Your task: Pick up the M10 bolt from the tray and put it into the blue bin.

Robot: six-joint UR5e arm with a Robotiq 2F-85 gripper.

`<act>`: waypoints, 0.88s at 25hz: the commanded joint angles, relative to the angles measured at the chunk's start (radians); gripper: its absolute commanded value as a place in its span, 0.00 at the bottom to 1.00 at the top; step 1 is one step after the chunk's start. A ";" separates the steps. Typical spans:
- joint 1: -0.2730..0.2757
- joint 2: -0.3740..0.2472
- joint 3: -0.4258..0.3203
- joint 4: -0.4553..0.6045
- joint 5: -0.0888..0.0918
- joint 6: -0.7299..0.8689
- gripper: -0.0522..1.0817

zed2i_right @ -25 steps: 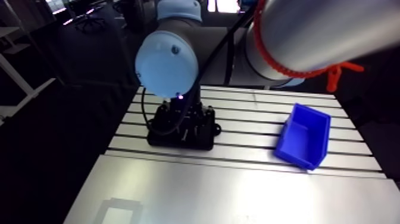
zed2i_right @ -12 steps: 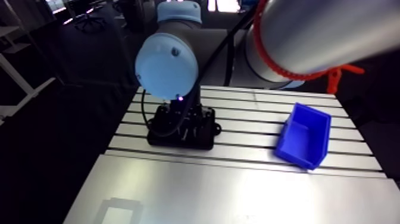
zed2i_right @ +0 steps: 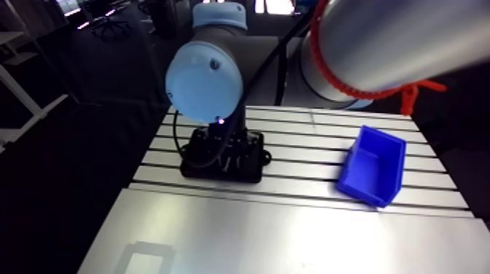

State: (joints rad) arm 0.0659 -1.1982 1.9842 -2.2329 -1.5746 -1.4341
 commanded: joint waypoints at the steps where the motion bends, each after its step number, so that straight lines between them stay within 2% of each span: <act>1: 0.003 -0.001 0.000 0.000 0.002 0.001 0.50; 22: 0.008 0.012 -0.001 -0.017 0.000 -0.001 0.61</act>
State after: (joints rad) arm 0.0723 -1.1880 1.9828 -2.2435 -1.5738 -1.4339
